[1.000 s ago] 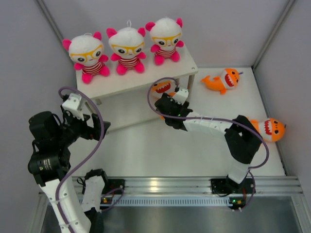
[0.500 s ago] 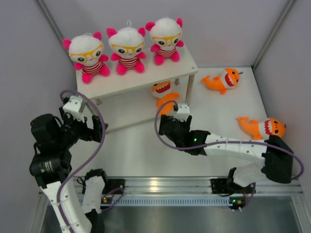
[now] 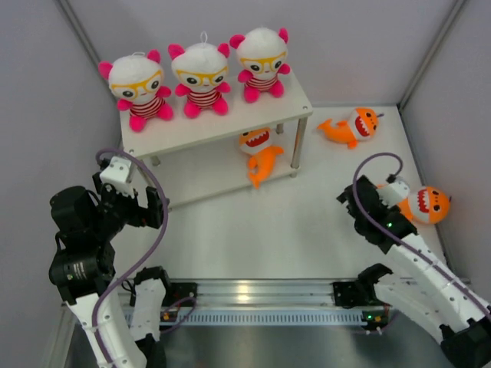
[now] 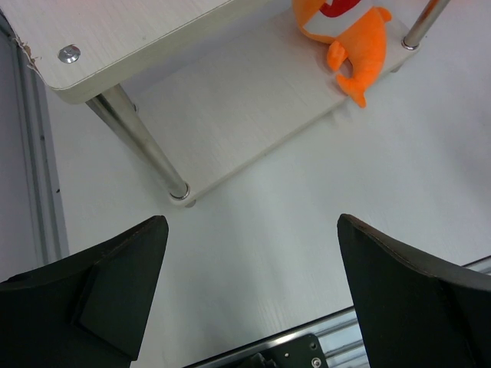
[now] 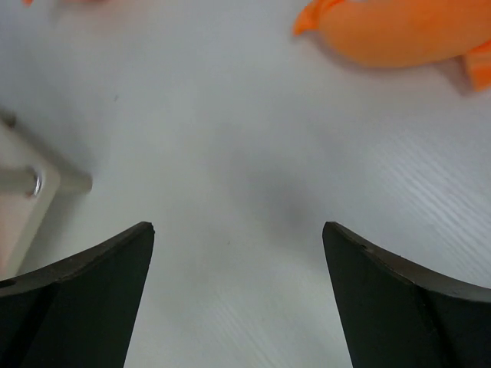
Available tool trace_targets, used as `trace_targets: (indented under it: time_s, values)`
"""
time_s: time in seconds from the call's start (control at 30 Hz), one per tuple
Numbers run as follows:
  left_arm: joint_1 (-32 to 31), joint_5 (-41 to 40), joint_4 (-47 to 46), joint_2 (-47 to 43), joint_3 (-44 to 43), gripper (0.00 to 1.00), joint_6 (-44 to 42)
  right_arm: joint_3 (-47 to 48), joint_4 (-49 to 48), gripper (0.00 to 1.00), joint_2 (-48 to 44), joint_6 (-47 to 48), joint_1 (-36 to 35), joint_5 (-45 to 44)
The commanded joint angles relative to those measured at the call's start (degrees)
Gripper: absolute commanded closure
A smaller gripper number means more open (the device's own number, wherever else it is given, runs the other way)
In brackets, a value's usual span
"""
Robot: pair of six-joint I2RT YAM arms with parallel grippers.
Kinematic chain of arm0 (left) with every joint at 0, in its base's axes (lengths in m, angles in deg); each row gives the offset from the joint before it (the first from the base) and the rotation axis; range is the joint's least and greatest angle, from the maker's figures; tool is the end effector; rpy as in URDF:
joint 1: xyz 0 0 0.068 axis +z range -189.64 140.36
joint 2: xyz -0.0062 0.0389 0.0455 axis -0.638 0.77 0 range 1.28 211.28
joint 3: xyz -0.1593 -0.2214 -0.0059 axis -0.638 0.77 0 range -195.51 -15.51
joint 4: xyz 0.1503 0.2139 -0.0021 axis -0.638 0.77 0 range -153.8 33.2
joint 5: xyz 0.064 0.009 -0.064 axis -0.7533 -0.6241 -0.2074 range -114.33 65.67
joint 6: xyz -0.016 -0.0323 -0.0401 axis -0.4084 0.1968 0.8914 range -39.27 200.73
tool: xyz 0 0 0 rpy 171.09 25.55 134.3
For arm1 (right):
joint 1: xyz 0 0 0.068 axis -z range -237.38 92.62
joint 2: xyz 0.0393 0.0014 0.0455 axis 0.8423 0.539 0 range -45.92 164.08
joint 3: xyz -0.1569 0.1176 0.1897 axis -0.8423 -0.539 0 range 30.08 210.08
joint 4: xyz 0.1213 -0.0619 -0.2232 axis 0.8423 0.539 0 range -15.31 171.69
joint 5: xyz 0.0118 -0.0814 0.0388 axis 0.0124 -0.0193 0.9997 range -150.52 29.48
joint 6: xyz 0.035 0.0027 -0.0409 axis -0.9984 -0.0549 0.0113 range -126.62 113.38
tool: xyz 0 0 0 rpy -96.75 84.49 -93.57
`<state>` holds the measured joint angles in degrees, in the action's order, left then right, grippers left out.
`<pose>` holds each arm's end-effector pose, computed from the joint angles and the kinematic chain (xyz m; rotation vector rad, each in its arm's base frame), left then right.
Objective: Place and organize the stuffed toys onto the shelf
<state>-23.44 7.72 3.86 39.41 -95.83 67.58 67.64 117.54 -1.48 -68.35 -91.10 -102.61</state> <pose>0.0511 -0.0049 0.4407 0.2968 1.9279 -0.2263 0.1354 0.0616 0.2521 0.8152 2.0141 0.0269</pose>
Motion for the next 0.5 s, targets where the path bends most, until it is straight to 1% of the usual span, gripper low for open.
trace_targets:
  time_s: [0.0,0.03,0.07,0.1,0.13,0.17,0.2,0.23,0.33,0.37,0.47]
  values:
    - [-0.74,0.11,-1.92,-0.78,0.51,0.02,0.84,1.37,-3.81,0.09,0.28,2.32,18.46,3.05]
    - [-0.91,0.20,-1.92,-0.86,0.86,0.02,0.76,1.98,-6.26,0.09,3.68,2.41,22.42,5.41]
    - [-1.35,0.03,-1.83,-0.95,1.03,0.02,0.75,2.77,-6.29,0.09,6.24,0.15,29.60,6.48]
    - [-1.53,-0.15,-1.74,-0.95,1.21,0.02,0.67,5.30,-5.68,0.09,9.14,-1.36,32.72,7.88]
    - [-1.70,-0.24,-1.74,-1.04,1.39,0.02,0.58,7.07,-3.24,0.09,15.43,-3.28,36.23,9.29]
    - [-1.97,-0.67,-1.65,-1.04,1.56,0.02,0.58,9.00,-1.73,0.09,18.63,-6.09,39.57,9.39]
    - [-2.14,-0.85,-1.57,-1.04,1.65,0.02,0.40,12.68,-0.76,0.08,21.70,-7.07,40.12,9.04]
    - [-2.23,-1.11,-1.56,-0.95,2.00,0.02,0.23,14.28,0.03,0.08,26.69,-8.39,40.22,8.95]
    - [-2.58,-1.38,-1.57,-0.86,2.61,0.02,0.05,15.88,-1.01,0.09,32.17,-13.05,40.31,10.53]
    - [-2.58,-1.38,-1.56,-0.86,2.70,0.02,0.05,15.79,-1.54,0.09,33.41,-15.93,40.22,10.36]
    - [-2.76,-1.55,-1.56,-0.51,2.53,0.02,-0.21,17.36,-0.40,0.10,37.72,-19.47,40.31,7.90]
